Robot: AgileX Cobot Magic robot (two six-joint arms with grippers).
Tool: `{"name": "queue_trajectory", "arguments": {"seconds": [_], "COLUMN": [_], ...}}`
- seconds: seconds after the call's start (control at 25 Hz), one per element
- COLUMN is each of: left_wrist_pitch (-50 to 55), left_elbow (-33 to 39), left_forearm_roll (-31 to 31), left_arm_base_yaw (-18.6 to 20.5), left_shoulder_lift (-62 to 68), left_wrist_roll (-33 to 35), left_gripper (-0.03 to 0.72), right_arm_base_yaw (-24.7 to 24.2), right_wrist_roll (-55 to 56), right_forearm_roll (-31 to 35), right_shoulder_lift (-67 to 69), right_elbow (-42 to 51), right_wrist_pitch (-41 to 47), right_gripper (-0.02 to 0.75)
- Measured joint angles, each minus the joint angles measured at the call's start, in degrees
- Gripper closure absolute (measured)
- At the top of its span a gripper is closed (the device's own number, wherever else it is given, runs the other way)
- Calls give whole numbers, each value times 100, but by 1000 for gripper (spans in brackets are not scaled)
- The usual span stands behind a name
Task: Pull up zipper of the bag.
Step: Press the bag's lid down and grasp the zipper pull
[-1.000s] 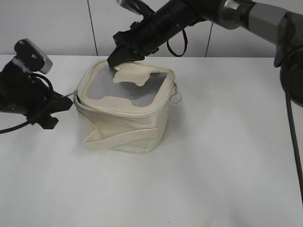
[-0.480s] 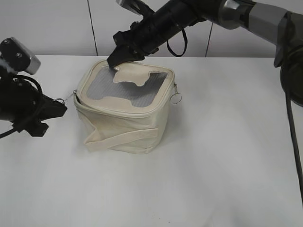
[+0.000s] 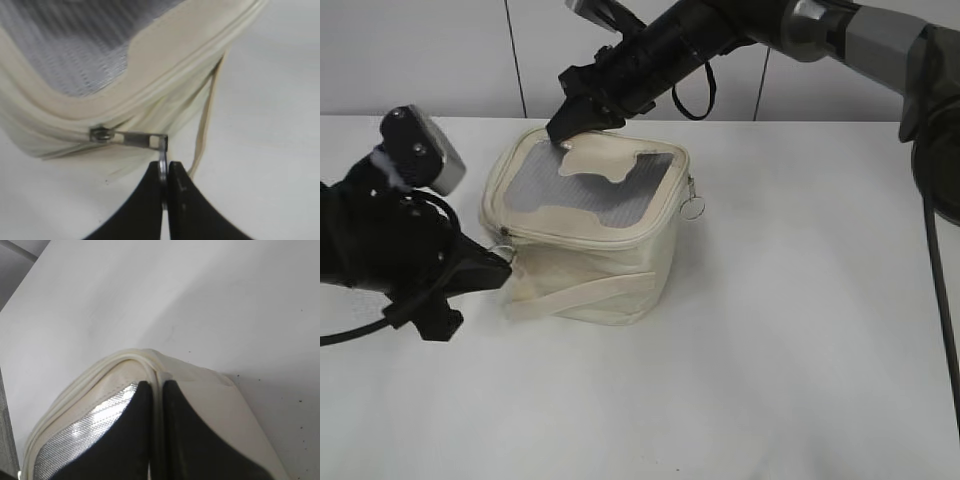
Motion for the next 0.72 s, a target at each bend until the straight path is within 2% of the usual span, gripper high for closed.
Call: {"name": "queue_trajectory", "arguments": {"seconds": [0.24,0.36,0.44,0.52,0.6,0.64,0.72], "left_wrist_pitch": [-541,-950,-1140,-1181,-1019,-876,-664], "left_elbow": [5,29,49,49,49,49,49], "left_forearm_roll": [-309,-780,-1021,-1146,-1165,-1149,-824], "left_arm_base_yaw": [-976,-1125,-1088,-958,-811,-734,-574], "left_shoulder_lift": [16,16,16,16,-2,-39,-174], "left_wrist_roll": [-58,-58,-58,-58,-87,-178,-654], "left_gripper": [680,679,652,570,440,388,304], "right_arm_base_yaw": [0,0,-5,-37,-150,-227,-396], "right_wrist_roll": [5,5,5,5,29,82,199], "right_forearm_roll": [16,15,10,-51,-227,-317,-522], "right_shoulder_lift": [0,0,0,-5,-63,-102,-256], "right_elbow": [0,0,0,0,0,0,0], "right_wrist_pitch": [-5,1,21,68,210,298,491], "right_gripper": [696,697,652,522,380,351,349]}}
